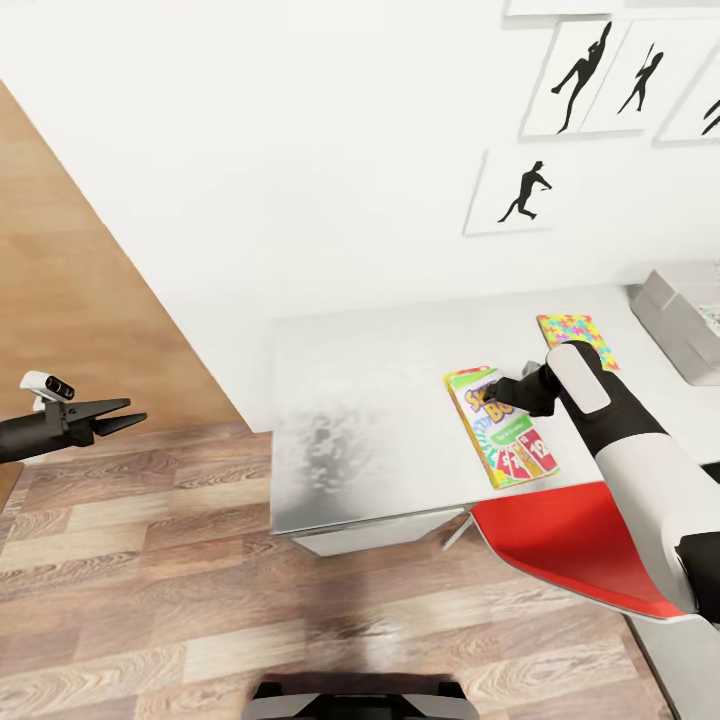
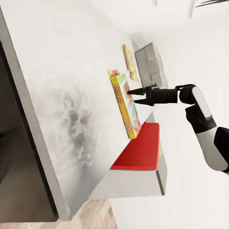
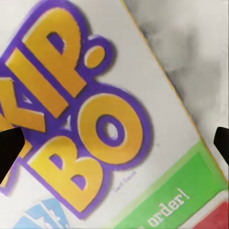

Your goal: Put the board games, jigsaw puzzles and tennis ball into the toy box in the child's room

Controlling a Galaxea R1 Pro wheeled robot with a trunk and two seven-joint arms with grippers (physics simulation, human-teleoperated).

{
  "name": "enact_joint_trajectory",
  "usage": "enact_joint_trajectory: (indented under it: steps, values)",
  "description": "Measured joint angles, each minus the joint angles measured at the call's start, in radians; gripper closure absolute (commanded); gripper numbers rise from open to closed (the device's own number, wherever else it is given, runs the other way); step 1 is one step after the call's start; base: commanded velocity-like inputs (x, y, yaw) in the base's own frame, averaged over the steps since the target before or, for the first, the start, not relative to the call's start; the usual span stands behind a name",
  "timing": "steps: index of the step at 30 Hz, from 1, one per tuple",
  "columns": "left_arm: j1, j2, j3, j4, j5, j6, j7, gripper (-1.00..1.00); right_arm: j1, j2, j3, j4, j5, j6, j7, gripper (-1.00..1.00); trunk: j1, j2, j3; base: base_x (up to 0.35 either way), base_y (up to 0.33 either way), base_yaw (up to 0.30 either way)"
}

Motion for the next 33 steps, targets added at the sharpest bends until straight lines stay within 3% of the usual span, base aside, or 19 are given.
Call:
enact_joint_trajectory:
  steps: [33]
  values:
    - [0.0, 0.002, 0.0, -0.006, 0.0, 0.023, 0.0, -1.0, -0.001, 0.003, 0.002, -0.038, 0.006, 0.002, -0.003, -1.0, -0.001, -0.001, -0.017, 0.0, -0.005, 0.0]
